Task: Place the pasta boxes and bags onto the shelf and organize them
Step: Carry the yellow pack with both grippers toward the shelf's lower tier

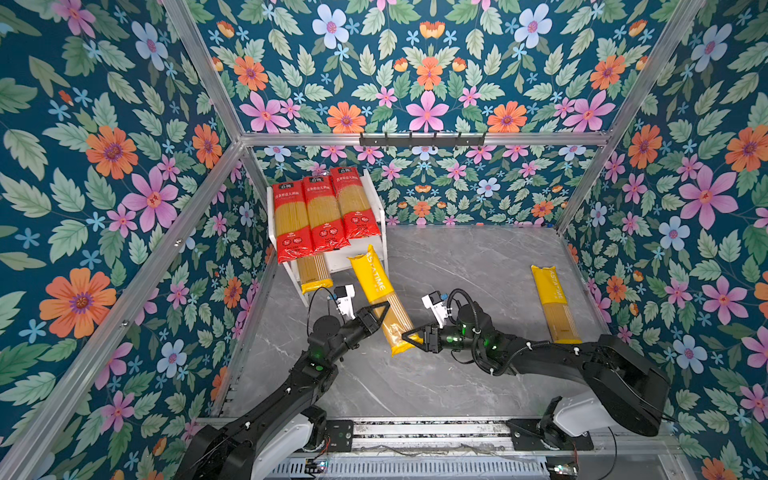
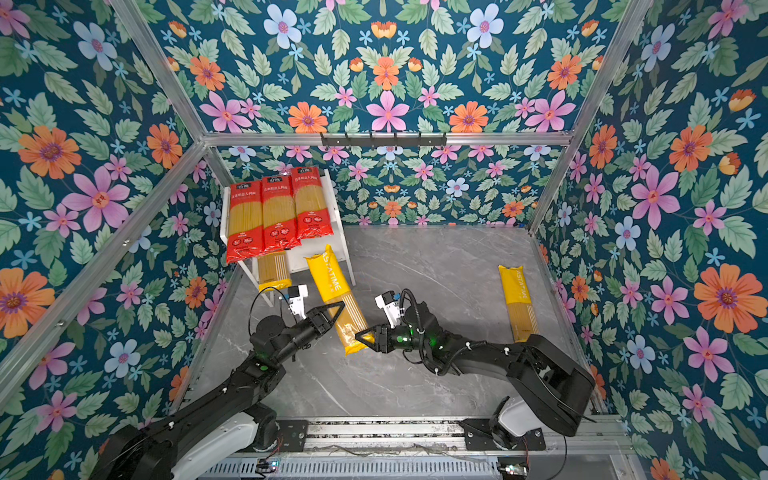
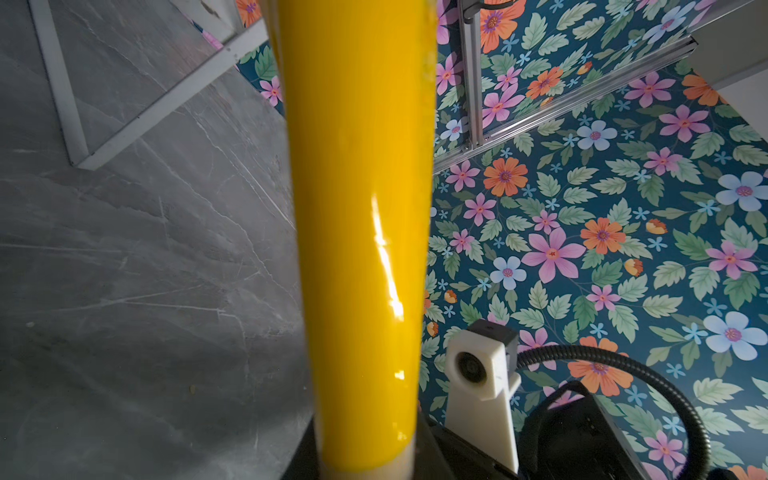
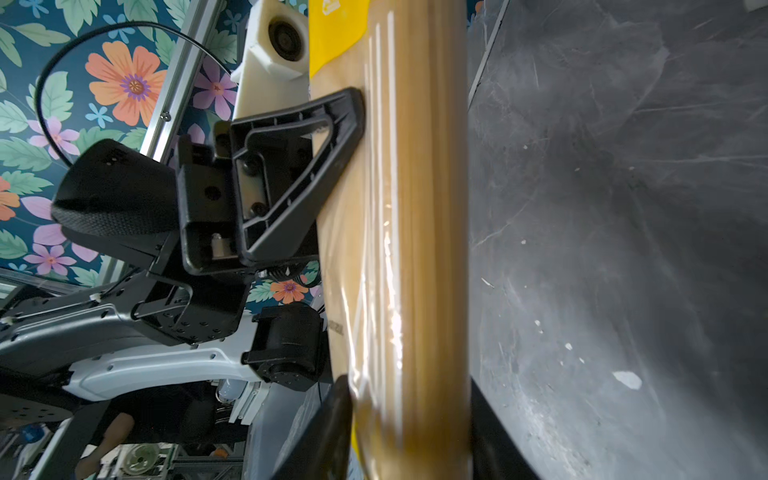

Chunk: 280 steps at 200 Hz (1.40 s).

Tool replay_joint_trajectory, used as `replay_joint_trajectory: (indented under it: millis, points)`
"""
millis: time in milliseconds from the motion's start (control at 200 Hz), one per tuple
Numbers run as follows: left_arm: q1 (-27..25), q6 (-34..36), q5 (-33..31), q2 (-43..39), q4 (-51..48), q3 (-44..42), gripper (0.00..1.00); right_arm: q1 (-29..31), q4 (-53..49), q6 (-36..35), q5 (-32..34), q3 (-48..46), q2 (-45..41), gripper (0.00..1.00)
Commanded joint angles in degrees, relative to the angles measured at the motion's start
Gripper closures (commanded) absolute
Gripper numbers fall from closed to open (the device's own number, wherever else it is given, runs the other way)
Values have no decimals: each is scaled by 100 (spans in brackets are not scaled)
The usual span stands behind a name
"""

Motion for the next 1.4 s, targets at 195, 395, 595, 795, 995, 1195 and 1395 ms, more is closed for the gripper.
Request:
replay_joint_trajectory:
  millis: [195,395,595,795,995,1195,1395]
  points:
    - [559,-82,261,-183,9,143,72,-78,1465,871,-164,661,748,89]
    - [1169,-18,340,-491,-526,253,53,-332,1914,1583,-351,1527,1599,100]
    - [1386,266,-206,-1191,-1850,414,36,-496,948,1829,-202,2608,2257,100]
    - [1383,905,-1318,-2240,-4158,817,36,-555,161,2364,-84,3654,2868,100]
    - [1382,1474,-2499,-2926,-5808,1197,36,-331,-397,2439,251,4550,3268,100]
    - [1382,1407,-2415,-3171,-5845,1065,36,-186,-649,2496,401,5271,3714,100]
    - [1383,1283,-2227,-3052,-5606,895,36,-160,-791,2557,335,5561,3992,100]
